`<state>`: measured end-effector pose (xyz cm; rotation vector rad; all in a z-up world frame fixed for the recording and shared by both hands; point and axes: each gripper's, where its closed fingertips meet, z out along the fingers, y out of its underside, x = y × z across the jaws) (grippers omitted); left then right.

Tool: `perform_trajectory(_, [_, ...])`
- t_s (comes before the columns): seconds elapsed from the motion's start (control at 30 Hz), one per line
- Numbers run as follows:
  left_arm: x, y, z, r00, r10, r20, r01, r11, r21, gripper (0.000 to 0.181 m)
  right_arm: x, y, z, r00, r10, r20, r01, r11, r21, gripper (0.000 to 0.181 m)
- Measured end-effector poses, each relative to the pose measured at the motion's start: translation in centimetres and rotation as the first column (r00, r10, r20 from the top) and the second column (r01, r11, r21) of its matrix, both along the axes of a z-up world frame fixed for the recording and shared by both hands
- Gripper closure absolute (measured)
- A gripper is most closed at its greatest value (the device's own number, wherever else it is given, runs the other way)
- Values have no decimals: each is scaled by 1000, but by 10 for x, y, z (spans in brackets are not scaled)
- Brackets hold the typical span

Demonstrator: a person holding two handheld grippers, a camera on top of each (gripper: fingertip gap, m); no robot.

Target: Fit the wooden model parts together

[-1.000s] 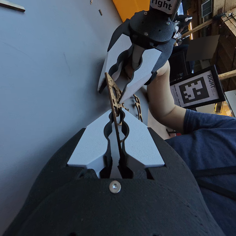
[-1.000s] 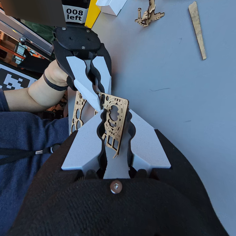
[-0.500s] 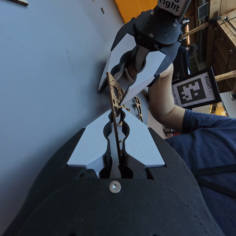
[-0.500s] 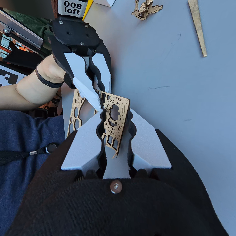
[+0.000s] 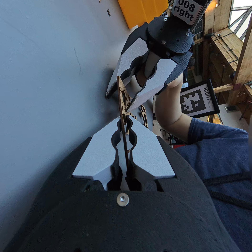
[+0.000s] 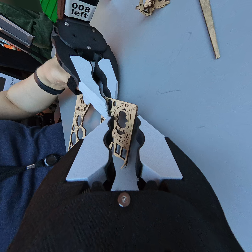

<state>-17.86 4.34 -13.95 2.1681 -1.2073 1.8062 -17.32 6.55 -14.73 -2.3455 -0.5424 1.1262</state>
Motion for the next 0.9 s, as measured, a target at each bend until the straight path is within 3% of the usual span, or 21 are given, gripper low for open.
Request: perform_trajectory(0.9, [1,1,-2,1000,17,1,-17,999,32,180,1,2,-2,999,-20,42,17,999,51,151])
